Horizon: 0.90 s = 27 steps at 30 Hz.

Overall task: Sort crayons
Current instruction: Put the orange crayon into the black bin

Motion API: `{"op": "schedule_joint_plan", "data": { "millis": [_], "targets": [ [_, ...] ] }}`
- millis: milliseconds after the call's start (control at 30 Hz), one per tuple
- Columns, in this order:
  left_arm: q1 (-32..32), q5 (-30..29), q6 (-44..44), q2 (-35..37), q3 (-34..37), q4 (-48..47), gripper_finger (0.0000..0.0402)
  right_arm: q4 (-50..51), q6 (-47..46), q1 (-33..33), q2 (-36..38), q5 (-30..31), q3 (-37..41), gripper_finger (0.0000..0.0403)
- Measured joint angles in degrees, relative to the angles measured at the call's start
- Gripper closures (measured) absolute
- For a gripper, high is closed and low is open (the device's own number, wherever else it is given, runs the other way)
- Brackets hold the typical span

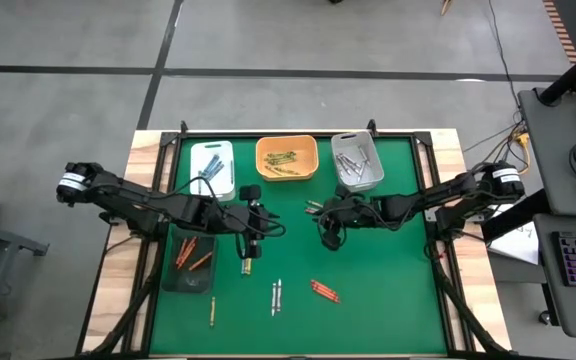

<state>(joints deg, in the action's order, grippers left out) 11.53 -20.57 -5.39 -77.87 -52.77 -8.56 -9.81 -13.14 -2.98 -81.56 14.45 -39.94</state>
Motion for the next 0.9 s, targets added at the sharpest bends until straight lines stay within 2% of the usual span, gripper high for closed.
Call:
{"op": "schedule_joint_plan", "data": {
  "millis": [200,433,600,900],
  "targets": [
    [0.0,0.1,-3.0,0.0,0.0,0.0,0.0315,1.7,-0.1,0.0,0.0,1.2,0.0,0.0314],
    [0.0,0.1,-3.4,-0.1,0.0,4.9,0.0315,12.3,2.1,0.0,-1.9,3.8,0.0,0.0314],
    [0.0,0.2,-2.8,-0.3,0.0,6.7,0.0315,10.3,4.3,0.0,-5.0,4.0,0.0,0.0314],
    [0.0,0.2,-2.5,-0.3,0.0,7.3,0.0315,2.4,6.8,0.4,-11.3,8.2,0.0,0.0314]
  ]
}}
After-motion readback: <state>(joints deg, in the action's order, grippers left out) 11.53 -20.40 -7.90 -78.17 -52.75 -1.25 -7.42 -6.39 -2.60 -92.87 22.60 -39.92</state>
